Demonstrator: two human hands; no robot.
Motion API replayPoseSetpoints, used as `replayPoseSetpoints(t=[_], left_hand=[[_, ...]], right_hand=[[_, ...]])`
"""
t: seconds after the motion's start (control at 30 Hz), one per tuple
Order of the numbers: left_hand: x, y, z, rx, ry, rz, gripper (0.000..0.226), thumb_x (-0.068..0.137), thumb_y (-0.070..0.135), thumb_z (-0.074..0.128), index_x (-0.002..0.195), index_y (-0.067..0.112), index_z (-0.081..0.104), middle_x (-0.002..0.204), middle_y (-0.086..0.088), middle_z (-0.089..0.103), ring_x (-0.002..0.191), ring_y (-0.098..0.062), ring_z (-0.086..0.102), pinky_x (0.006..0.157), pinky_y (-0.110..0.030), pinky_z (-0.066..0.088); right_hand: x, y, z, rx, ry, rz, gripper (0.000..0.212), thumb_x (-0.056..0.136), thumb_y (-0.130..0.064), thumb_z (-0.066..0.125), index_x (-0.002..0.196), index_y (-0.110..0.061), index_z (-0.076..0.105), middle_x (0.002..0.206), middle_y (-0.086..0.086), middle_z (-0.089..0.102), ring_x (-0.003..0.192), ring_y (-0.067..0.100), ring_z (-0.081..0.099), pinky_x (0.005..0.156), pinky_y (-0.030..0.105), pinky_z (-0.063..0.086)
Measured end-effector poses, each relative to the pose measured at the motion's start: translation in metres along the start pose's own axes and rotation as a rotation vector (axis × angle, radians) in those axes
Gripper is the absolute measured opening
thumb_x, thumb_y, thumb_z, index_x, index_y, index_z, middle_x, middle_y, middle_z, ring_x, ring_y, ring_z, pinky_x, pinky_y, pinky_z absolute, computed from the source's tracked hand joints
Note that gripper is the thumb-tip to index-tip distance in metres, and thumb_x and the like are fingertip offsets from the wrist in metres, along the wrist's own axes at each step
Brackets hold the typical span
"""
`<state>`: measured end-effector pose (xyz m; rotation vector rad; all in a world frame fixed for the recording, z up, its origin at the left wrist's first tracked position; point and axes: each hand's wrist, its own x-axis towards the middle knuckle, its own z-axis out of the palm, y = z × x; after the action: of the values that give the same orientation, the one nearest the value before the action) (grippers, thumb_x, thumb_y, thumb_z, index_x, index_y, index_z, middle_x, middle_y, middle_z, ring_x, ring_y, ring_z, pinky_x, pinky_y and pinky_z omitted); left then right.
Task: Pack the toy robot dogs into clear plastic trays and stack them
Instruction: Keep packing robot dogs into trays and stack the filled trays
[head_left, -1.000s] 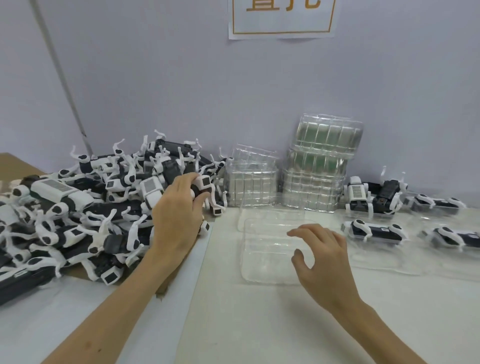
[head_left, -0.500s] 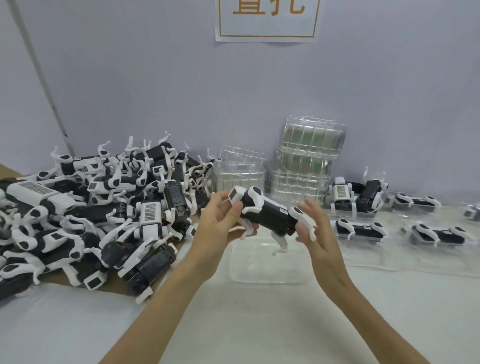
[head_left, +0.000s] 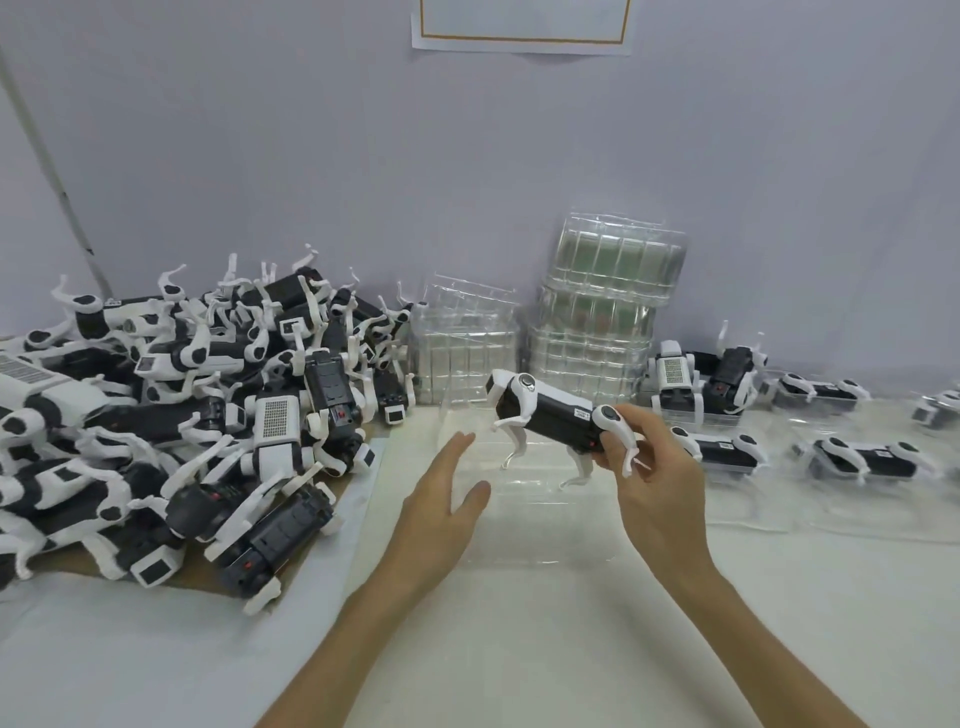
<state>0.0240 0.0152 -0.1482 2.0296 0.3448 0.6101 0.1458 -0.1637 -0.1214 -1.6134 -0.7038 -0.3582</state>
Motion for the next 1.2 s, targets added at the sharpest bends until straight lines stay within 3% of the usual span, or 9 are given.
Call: replayPoseSetpoints(t=[0.13, 0.23, 0.33, 0.4, 0.5, 0.7, 0.9, 1.07, 1.2], left_hand=[[-0.005, -0.006, 0.000, -0.095, -0.008, -0.015, 0.062, 0.097, 0.012, 0.055, 0.148, 0.038, 0.031, 0.150, 0.024, 0.038, 0.135, 0.015, 0.030, 0.114, -0.022, 0.022], [-0.006, -0.007, 0.003, -0.051, 0.020, 0.036, 0.061, 0.093, 0.030, 0.050, 0.141, 0.056, 0.024, 0.146, 0.032, 0.038, 0.130, 0.022, 0.028, 0.111, -0.018, 0.021], [-0.009, -0.008, 0.006, 0.073, 0.054, 0.103, 0.056, 0.091, 0.042, 0.041, 0.139, 0.065, 0.023, 0.136, 0.052, 0.031, 0.129, 0.023, 0.026, 0.102, -0.001, 0.014], [-0.010, -0.008, 0.007, 0.078, 0.075, 0.135, 0.053, 0.094, 0.039, 0.038, 0.141, 0.063, 0.031, 0.136, 0.053, 0.032, 0.132, 0.023, 0.025, 0.103, 0.001, 0.013], [-0.011, -0.007, 0.010, 0.051, 0.085, 0.158, 0.048, 0.096, 0.030, 0.036, 0.131, 0.062, 0.043, 0.143, 0.037, 0.041, 0.137, 0.016, 0.028, 0.112, -0.013, 0.021], [-0.012, -0.006, 0.008, 0.078, 0.110, 0.163, 0.048, 0.094, 0.027, 0.037, 0.128, 0.059, 0.046, 0.143, 0.030, 0.044, 0.135, 0.014, 0.032, 0.115, -0.024, 0.024], [-0.013, -0.005, 0.006, 0.269, 0.108, 0.164, 0.051, 0.093, 0.030, 0.033, 0.136, 0.055, 0.046, 0.143, 0.030, 0.042, 0.132, 0.008, 0.034, 0.107, -0.011, 0.011], [-0.014, -0.008, 0.007, 0.303, 0.104, 0.178, 0.048, 0.094, 0.031, 0.031, 0.133, 0.045, 0.055, 0.142, 0.030, 0.042, 0.130, 0.009, 0.034, 0.105, -0.010, 0.011], [-0.016, -0.011, 0.007, 0.209, 0.106, 0.181, 0.044, 0.096, 0.032, 0.032, 0.130, 0.046, 0.056, 0.141, 0.033, 0.042, 0.131, 0.012, 0.033, 0.106, -0.010, 0.013]], right_hand=[[0.003, 0.007, -0.001, -0.042, -0.038, -0.014, 0.019, 0.098, -0.012, 0.061, 0.111, -0.024, 0.067, 0.095, -0.014, 0.068, 0.083, 0.024, 0.067, 0.079, 0.050, 0.057], [0.002, 0.009, -0.004, -0.125, -0.116, -0.103, 0.030, 0.094, -0.008, 0.066, 0.107, -0.034, 0.066, 0.098, -0.015, 0.070, 0.079, 0.006, 0.064, 0.074, 0.016, 0.050], [0.002, 0.013, -0.008, -0.260, -0.227, -0.125, 0.034, 0.089, 0.003, 0.068, 0.107, -0.026, 0.070, 0.099, -0.027, 0.068, 0.091, -0.005, 0.062, 0.080, 0.004, 0.040], [0.003, 0.013, -0.014, -0.270, -0.276, -0.070, 0.035, 0.087, 0.004, 0.070, 0.103, -0.028, 0.069, 0.091, -0.029, 0.069, 0.092, -0.008, 0.061, 0.080, 0.003, 0.038], [0.005, 0.012, -0.021, -0.250, -0.299, -0.029, 0.033, 0.085, -0.001, 0.073, 0.098, -0.031, 0.069, 0.087, -0.024, 0.071, 0.091, -0.012, 0.060, 0.079, 0.000, 0.036], [0.007, 0.006, -0.026, -0.243, -0.358, -0.010, 0.033, 0.086, -0.004, 0.074, 0.098, -0.035, 0.070, 0.090, -0.022, 0.071, 0.095, -0.005, 0.060, 0.082, 0.005, 0.037], [0.008, 0.002, -0.032, -0.342, -0.402, -0.077, 0.045, 0.083, -0.008, 0.077, 0.090, -0.050, 0.062, 0.092, -0.042, 0.061, 0.096, -0.009, 0.049, 0.081, 0.001, 0.028], [0.009, 0.007, -0.033, -0.468, -0.421, -0.072, 0.029, 0.083, -0.016, 0.077, 0.096, -0.041, 0.069, 0.078, -0.032, 0.060, 0.096, -0.009, 0.046, 0.094, 0.032, 0.030], [0.010, 0.005, -0.034, -0.456, -0.478, -0.038, 0.032, 0.085, -0.017, 0.073, 0.101, -0.044, 0.065, 0.088, -0.039, 0.056, 0.101, -0.006, 0.044, 0.085, 0.014, 0.031]])
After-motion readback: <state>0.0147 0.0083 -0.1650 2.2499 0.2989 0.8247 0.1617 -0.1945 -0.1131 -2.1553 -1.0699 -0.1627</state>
